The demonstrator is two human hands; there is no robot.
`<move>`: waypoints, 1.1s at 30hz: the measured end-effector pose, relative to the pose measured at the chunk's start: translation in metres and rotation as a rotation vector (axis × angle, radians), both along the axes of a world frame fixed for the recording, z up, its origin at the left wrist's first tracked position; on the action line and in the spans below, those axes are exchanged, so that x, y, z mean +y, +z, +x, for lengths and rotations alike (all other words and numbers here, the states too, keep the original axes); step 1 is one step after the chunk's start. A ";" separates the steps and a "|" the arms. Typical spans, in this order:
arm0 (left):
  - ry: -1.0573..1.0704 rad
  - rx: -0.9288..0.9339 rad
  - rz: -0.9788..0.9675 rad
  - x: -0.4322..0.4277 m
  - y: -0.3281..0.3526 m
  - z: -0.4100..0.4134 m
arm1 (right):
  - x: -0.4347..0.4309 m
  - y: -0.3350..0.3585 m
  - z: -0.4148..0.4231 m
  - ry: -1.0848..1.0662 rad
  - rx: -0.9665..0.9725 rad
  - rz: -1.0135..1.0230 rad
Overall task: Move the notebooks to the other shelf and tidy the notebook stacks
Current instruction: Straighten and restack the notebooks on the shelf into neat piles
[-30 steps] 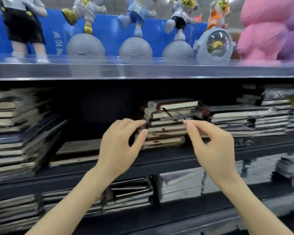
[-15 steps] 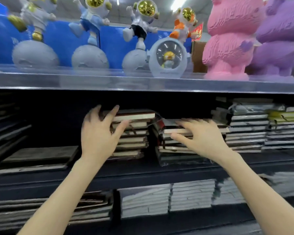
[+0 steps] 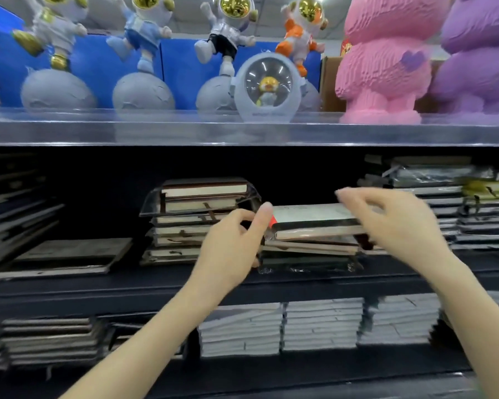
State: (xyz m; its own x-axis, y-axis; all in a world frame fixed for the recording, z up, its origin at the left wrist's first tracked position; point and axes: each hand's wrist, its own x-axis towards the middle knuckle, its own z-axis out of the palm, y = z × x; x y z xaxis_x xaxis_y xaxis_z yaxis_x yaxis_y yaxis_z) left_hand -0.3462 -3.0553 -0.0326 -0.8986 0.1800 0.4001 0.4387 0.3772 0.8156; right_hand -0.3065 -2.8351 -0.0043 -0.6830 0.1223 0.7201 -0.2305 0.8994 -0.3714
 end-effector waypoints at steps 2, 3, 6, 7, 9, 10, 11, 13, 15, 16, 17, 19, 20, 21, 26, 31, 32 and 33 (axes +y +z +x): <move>-0.114 -0.197 0.210 0.019 0.006 -0.009 | 0.018 0.005 -0.007 -0.183 -0.118 -0.066; -0.141 -0.234 0.289 0.025 0.009 -0.011 | 0.023 0.005 -0.012 -0.188 -0.197 -0.122; -0.186 -0.288 0.402 0.036 0.008 -0.013 | 0.027 -0.009 -0.014 -0.064 -0.289 -0.302; -0.183 -0.308 0.418 0.036 0.005 -0.013 | 0.026 -0.016 -0.007 -0.040 -0.267 -0.322; -0.167 -0.348 0.430 0.034 0.001 -0.014 | 0.028 -0.030 0.011 0.023 -0.231 -0.384; -0.168 -0.372 0.423 0.032 -0.001 -0.015 | 0.031 -0.036 0.021 0.074 -0.247 -0.429; -0.168 -0.398 0.414 0.029 -0.002 -0.017 | 0.035 -0.039 0.029 0.130 -0.275 -0.491; -0.195 -0.418 0.399 0.023 -0.002 -0.011 | 0.047 -0.041 0.040 0.190 -0.263 -0.658; -0.266 -0.391 0.364 0.011 -0.005 0.001 | 0.062 -0.039 0.039 0.143 -0.235 -0.767; -0.300 -0.350 0.328 0.003 -0.009 0.008 | 0.066 -0.038 0.037 0.114 -0.261 -0.798; -0.336 -0.298 0.301 -0.006 -0.013 0.015 | 0.066 -0.037 0.034 0.109 -0.296 -0.834; -0.354 -0.188 0.261 -0.023 -0.025 0.023 | 0.064 -0.041 0.023 0.082 -0.309 -0.871; -0.338 -0.141 0.245 -0.032 -0.031 0.025 | 0.062 -0.045 0.017 0.034 -0.282 -0.817; -0.315 -0.110 0.246 -0.041 -0.037 0.027 | 0.061 -0.046 0.013 -0.080 -0.249 -0.664; -0.202 -0.037 0.250 -0.083 -0.056 0.032 | 0.043 -0.036 -0.013 0.015 -0.268 -0.709; -0.193 0.016 0.238 -0.104 -0.049 0.024 | 0.022 -0.027 -0.039 0.063 -0.276 -0.967; -0.190 0.030 0.230 -0.106 -0.047 0.022 | 0.019 -0.024 -0.042 0.045 -0.255 -1.022; -0.193 0.038 0.223 -0.107 -0.046 0.023 | 0.016 -0.022 -0.044 0.032 -0.240 -1.079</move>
State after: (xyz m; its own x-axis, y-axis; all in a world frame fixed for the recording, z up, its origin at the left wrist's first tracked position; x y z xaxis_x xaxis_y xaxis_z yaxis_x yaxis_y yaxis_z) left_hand -0.3232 -3.1620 -0.0787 -0.8399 0.2498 0.4819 0.5170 0.0974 0.8505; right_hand -0.3510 -2.8187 -0.0262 -0.8047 0.5862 0.0942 -0.0650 0.0707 -0.9954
